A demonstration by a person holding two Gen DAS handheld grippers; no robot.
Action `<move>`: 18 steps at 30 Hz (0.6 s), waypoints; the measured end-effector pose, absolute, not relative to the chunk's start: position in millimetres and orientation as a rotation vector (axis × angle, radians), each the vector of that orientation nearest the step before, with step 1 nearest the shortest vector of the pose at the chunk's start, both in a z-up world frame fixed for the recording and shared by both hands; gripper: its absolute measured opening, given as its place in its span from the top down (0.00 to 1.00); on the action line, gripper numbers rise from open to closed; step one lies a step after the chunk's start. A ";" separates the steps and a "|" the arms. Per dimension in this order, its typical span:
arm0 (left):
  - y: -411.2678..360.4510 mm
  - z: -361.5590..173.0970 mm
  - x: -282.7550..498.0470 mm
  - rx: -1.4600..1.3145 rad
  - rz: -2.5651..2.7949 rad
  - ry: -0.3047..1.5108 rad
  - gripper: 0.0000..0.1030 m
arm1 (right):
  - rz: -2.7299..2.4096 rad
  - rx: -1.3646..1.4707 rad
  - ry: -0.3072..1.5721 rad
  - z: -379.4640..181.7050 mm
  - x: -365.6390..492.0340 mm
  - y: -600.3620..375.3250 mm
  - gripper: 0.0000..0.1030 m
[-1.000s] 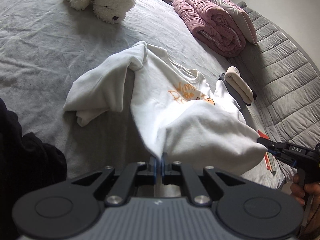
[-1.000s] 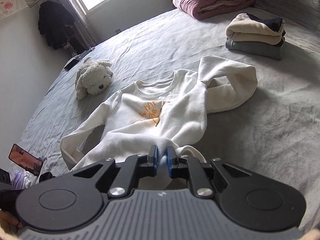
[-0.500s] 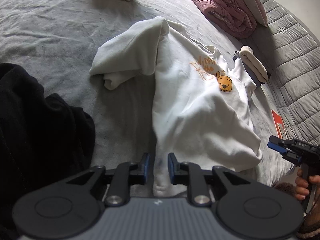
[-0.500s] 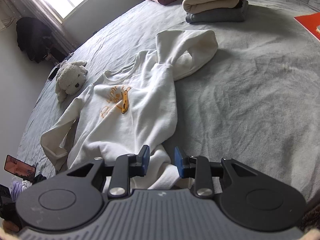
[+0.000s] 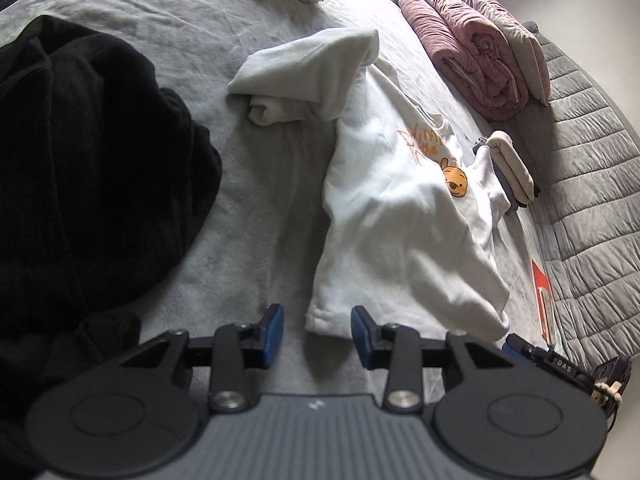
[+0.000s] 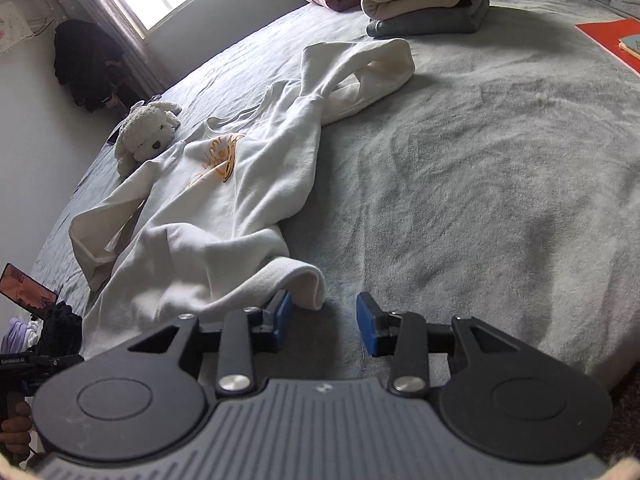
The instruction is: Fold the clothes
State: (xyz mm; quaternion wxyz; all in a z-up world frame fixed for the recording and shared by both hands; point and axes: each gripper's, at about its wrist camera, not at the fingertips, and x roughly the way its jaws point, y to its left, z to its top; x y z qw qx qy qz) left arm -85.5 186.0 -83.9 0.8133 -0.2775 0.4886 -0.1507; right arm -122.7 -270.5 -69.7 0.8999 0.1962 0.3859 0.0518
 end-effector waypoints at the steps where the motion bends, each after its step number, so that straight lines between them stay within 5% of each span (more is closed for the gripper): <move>1: 184.0 -84.8 -87.5 -0.592 -0.313 1.030 0.63 | 0.113 0.375 0.785 -72.9 -124.1 -267.3 0.61; 9: 174.6 -89.6 -106.3 -0.623 -0.209 0.924 0.68 | 0.147 0.195 0.681 -91.1 -121.1 -248.3 0.60; 12: 167.0 -89.6 -110.3 -0.599 -0.165 0.900 0.77 | 0.162 0.219 0.644 -94.8 -116.4 -250.0 0.59; 13: 164.7 -89.7 -111.3 -0.593 -0.149 0.895 0.87 | 0.167 0.218 0.638 -95.2 -115.9 -250.2 0.61; 15: 159.9 -88.8 -114.2 -0.581 -0.115 0.881 0.88 | 0.177 0.203 0.634 -94.5 -116.5 -250.1 0.82; 18: 155.4 -82.9 -117.6 -0.580 -0.083 0.880 0.89 | 0.183 0.151 0.628 -84.7 -123.1 -250.0 0.90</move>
